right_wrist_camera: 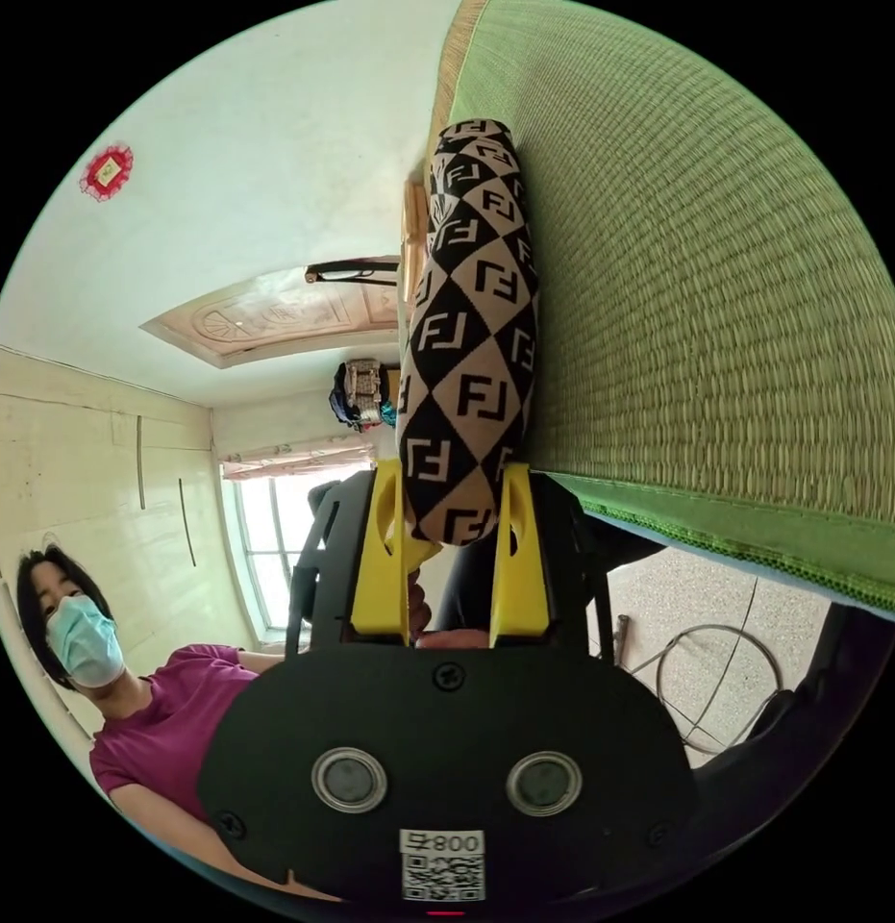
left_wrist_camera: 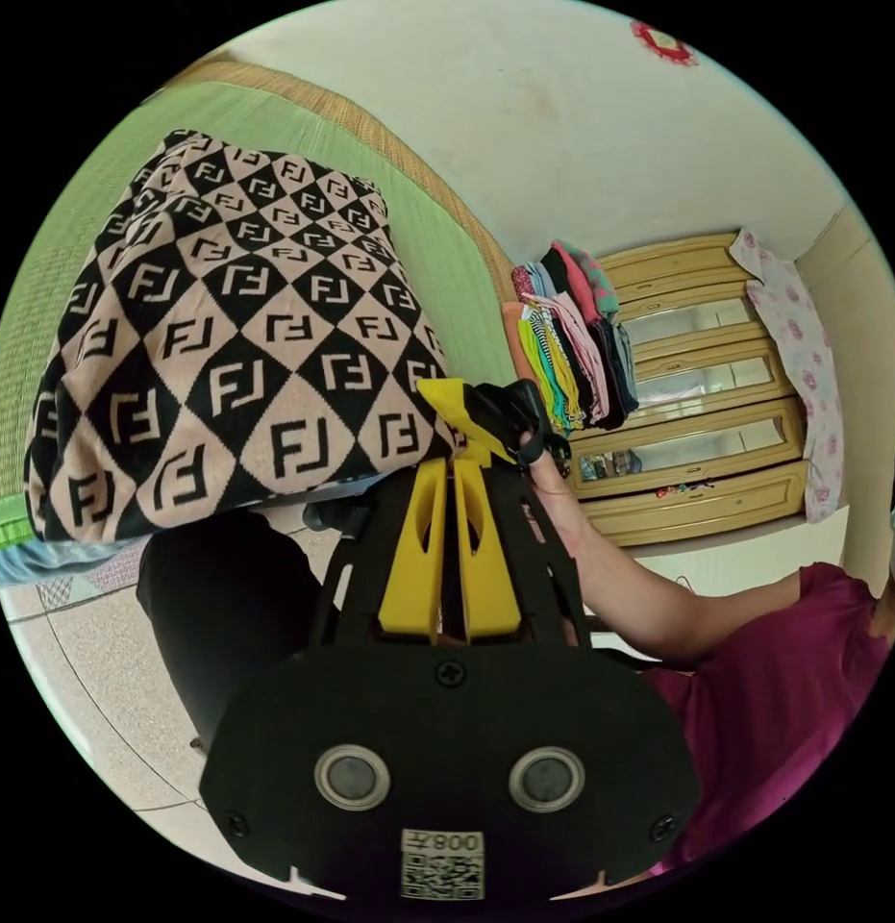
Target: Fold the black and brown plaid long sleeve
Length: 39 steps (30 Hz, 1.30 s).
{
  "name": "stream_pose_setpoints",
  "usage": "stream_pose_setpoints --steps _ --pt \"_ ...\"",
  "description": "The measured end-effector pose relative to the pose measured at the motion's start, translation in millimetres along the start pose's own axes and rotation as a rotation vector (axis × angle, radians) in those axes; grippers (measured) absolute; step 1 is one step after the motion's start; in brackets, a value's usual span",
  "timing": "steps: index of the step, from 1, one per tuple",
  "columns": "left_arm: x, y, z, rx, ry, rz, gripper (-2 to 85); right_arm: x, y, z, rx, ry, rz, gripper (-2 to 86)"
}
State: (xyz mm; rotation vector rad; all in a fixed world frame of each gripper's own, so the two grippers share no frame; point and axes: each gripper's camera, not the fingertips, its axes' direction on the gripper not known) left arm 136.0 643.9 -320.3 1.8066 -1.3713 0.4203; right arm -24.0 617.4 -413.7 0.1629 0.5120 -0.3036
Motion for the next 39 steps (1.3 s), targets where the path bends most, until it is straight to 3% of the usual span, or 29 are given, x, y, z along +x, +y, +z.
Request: stream_pose_setpoints --steps 9,14,19,39 --pt "-73 73 -83 0.219 0.071 -0.176 4.2 -11 -3 15 -0.004 -0.01 0.037 11.4" --pt "-149 125 -106 0.411 0.298 -0.445 11.1 -30 -11 25 -0.034 -0.002 0.032 11.0" --pt "-189 149 -101 0.52 0.425 -0.565 13.5 -47 -17 34 -0.042 0.007 0.016 11.0" --pt "-236 178 -96 0.688 0.584 -0.631 14.8 -65 -34 56 -0.051 0.019 0.013 10.9"
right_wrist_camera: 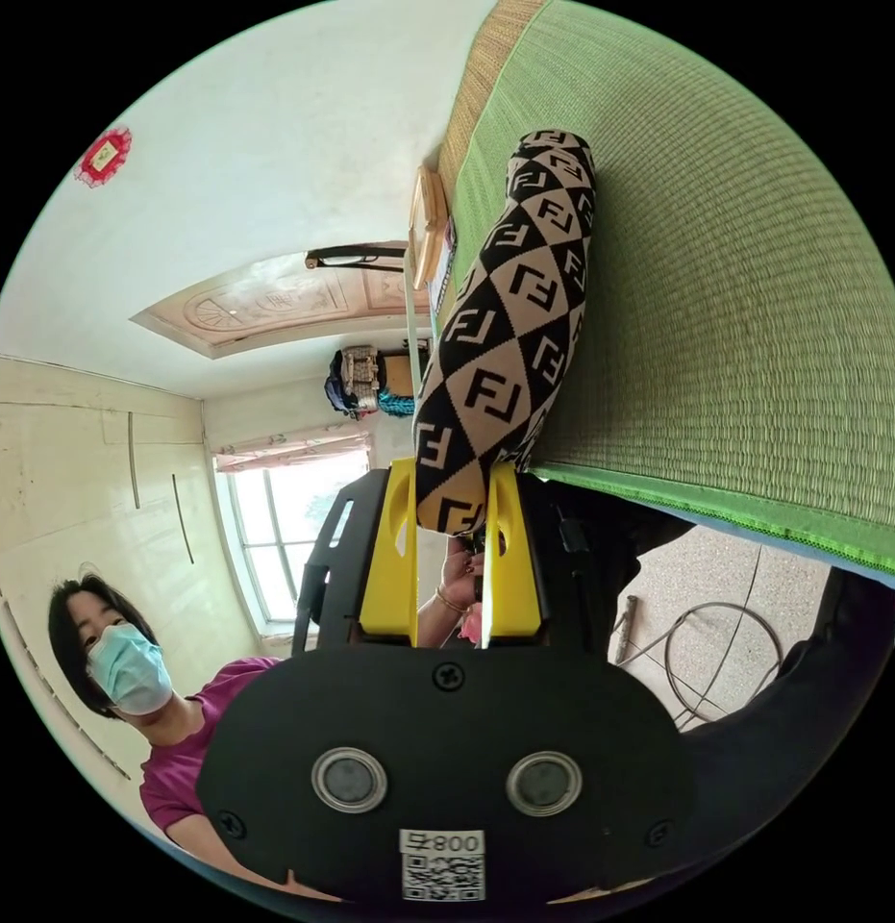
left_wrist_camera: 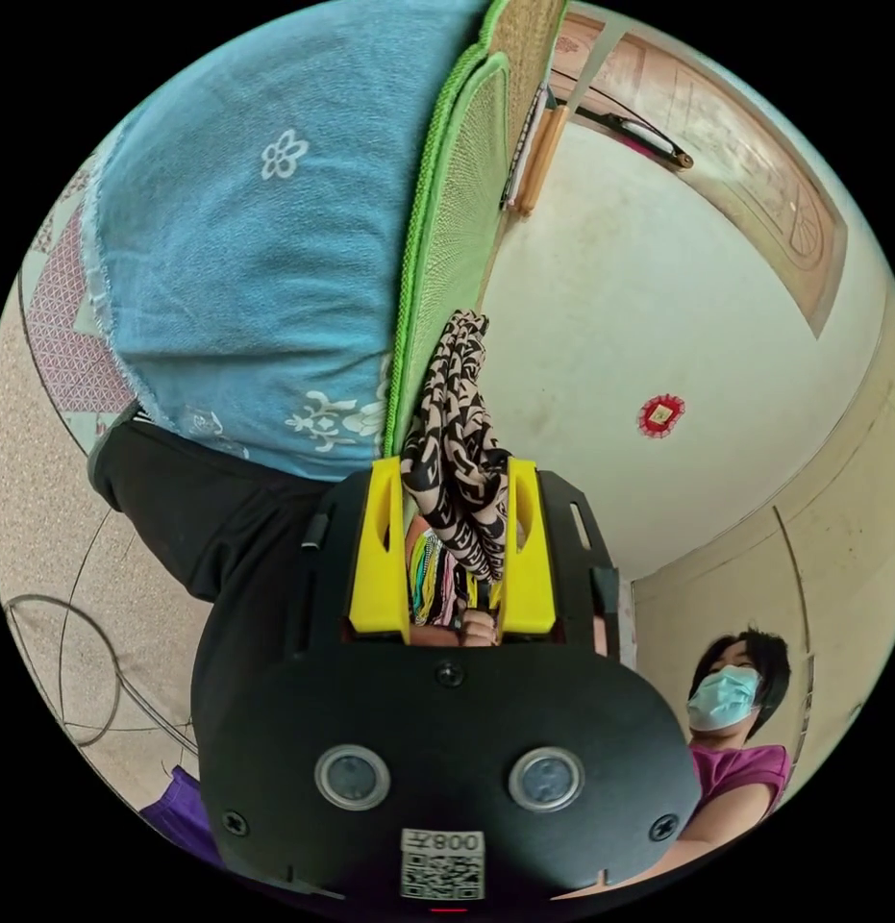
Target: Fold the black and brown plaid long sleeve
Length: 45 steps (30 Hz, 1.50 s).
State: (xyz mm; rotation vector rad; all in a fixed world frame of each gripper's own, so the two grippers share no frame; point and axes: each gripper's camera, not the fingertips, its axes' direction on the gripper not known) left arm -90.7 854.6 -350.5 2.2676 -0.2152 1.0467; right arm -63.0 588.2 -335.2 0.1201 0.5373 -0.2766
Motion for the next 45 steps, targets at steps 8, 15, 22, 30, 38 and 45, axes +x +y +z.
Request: stream_pose_setpoints --steps 8,15,22,30,38,45 --pt "30 -12 27 -0.196 -0.129 0.12 15.1 -4 -10 7 -0.017 0.074 -0.008 10.5" --pt "38 -14 39 -0.229 -0.207 0.127 11.4 -9 -19 12 -0.041 0.179 -0.026 10.3" --pt "51 1 45 -0.223 -0.229 0.126 8.4 -4 -21 6 -0.042 0.212 -0.031 10.0" --pt "81 32 52 -0.289 -0.288 0.181 7.9 13 -4 -22 -0.053 0.214 -0.033 9.9" --pt "116 67 67 -0.384 -0.348 0.245 7.6 34 23 -58 -0.042 0.217 -0.037 9.7" --pt "150 94 84 -0.446 -0.367 0.313 7.5 45 48 -100 -0.014 0.215 -0.077 9.6"
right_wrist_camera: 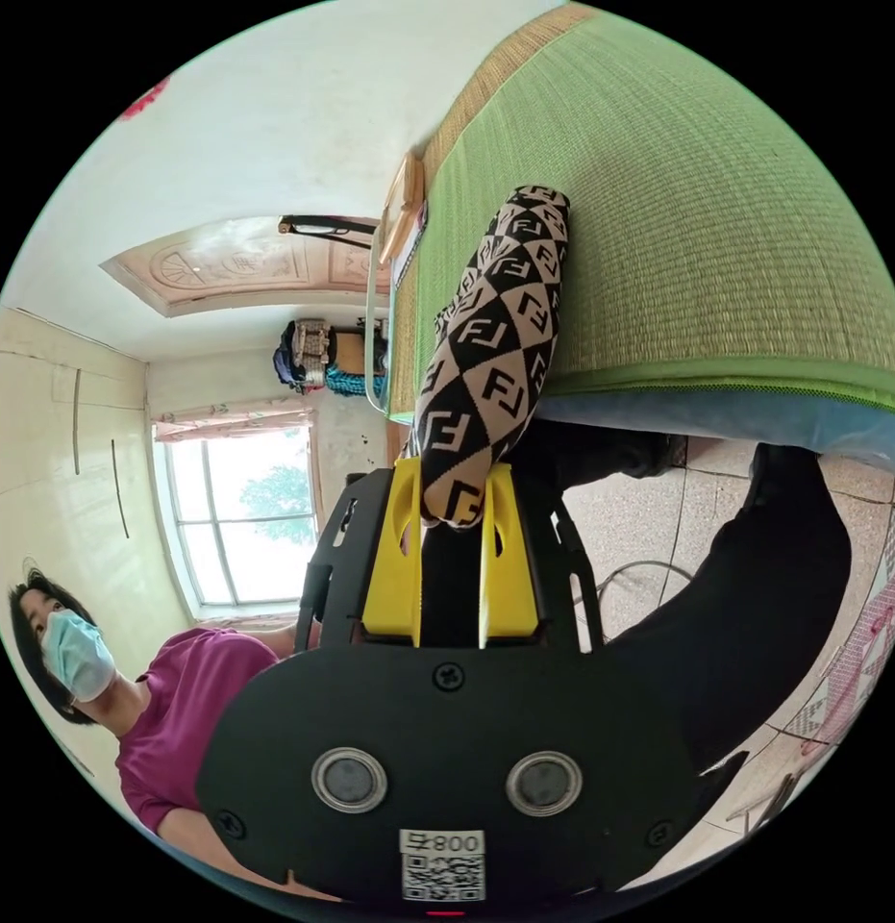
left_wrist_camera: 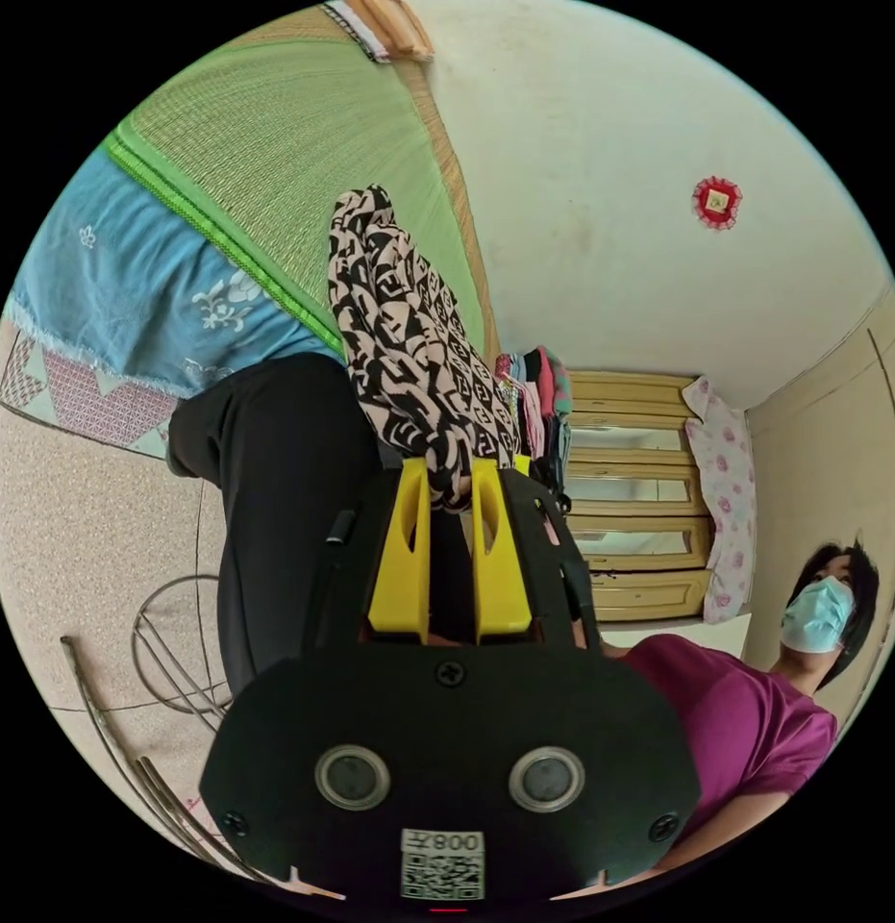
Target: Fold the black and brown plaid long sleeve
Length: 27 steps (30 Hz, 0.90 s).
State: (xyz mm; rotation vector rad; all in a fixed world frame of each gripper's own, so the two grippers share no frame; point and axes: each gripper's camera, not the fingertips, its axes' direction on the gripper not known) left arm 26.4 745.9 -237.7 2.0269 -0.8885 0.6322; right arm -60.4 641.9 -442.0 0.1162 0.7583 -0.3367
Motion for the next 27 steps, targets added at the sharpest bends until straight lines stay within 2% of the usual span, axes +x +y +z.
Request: stream_pose_setpoints --steps 18,27 --pt "126 5 25 -0.031 0.093 0.184 7.2 62 84 -132 0.136 -0.08 -0.116 8.6" --pt "205 -46 72 -0.061 0.156 0.274 7.1 106 94 -235 0.232 -0.109 -0.166 8.0"
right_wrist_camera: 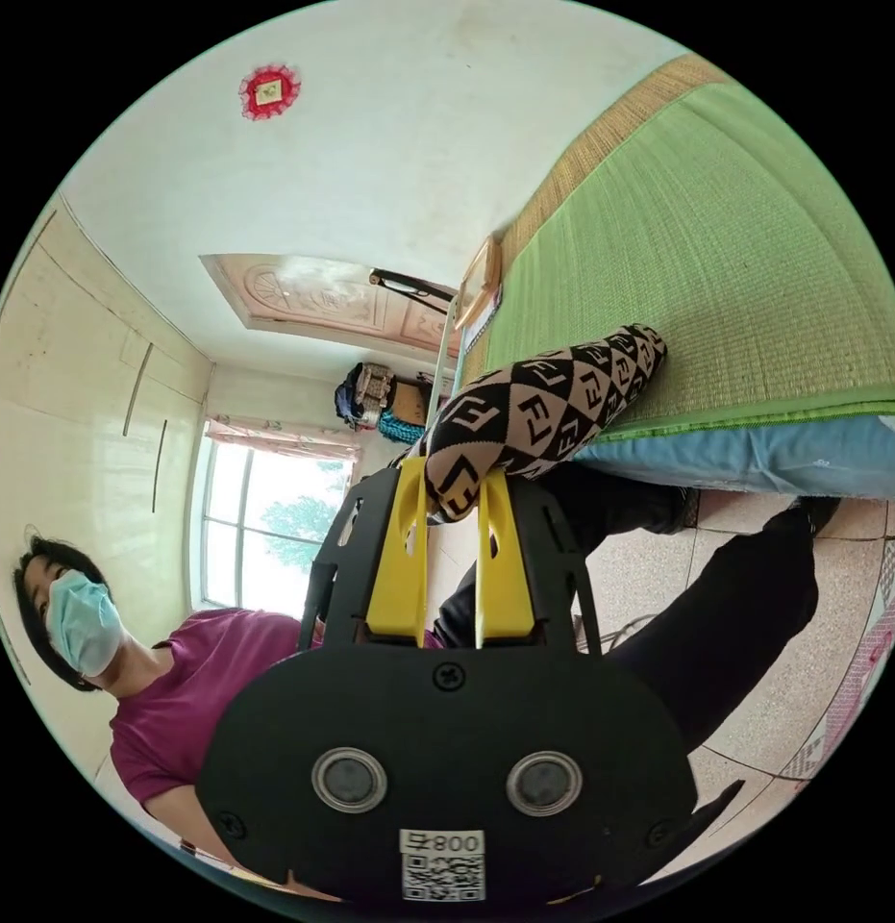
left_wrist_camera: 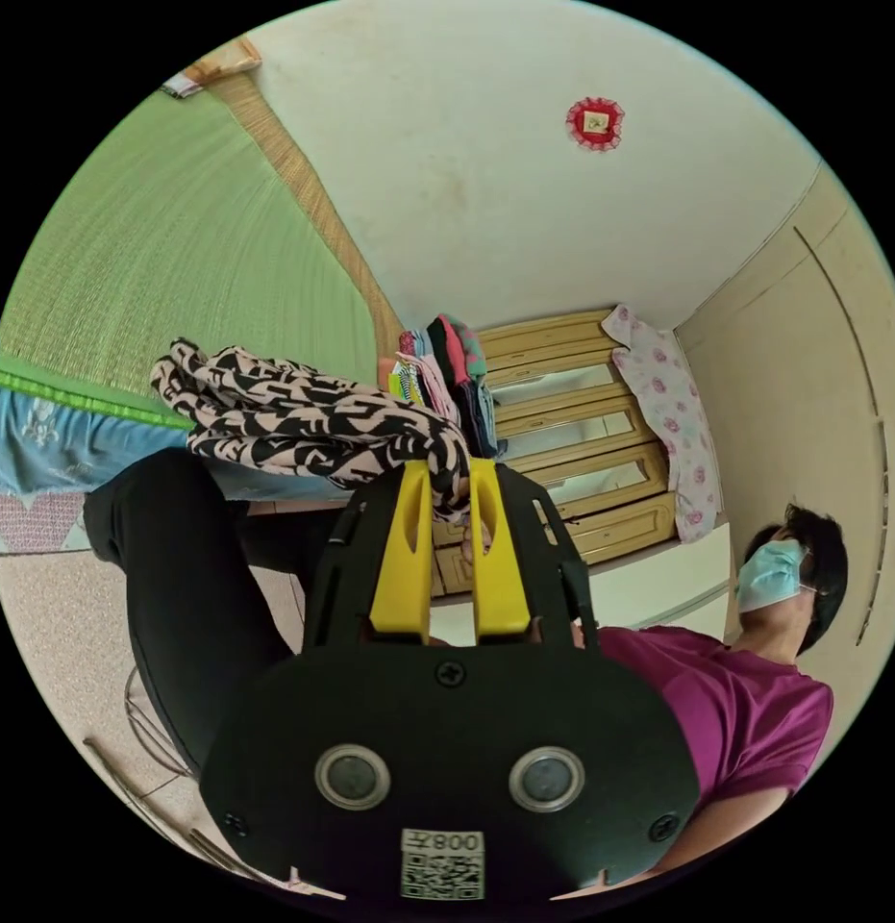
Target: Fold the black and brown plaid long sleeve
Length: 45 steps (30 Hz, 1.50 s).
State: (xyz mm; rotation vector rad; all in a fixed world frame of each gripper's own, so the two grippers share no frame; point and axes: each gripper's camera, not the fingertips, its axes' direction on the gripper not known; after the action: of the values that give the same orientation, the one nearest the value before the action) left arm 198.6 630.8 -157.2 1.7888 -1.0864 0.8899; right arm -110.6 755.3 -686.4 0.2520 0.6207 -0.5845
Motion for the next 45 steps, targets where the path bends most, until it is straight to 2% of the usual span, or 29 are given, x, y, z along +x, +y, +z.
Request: stream_pose_setpoints --steps 10,15,20,26,31,36,45 --pt "83 -162 139 -0.07 0.035 0.207 7.0 24 -87 -174 0.145 0.049 -0.111 7.7" --pt "149 -251 242 -0.067 0.075 0.369 7.0 13 -150 -321 0.279 0.106 -0.23 7.7" --pt "229 -320 379 -0.097 0.109 0.563 7.0 7 -167 -470 0.415 0.163 -0.32 7.7" --pt "253 -336 544 -0.216 0.022 0.689 7.1 83 -137 -629 0.56 0.225 -0.246 7.9" --pt "209 -320 656 -0.414 -0.038 0.605 7.2 204 -94 -707 0.615 0.246 -0.025 7.9" --pt "200 -294 702 -0.507 -0.024 0.601 7.1 288 -47 -759 0.593 0.17 0.021 8.1" --pt "184 -267 764 -0.614 -0.039 0.489 7.3 354 20 -822 0.679 0.138 0.158 8.1"
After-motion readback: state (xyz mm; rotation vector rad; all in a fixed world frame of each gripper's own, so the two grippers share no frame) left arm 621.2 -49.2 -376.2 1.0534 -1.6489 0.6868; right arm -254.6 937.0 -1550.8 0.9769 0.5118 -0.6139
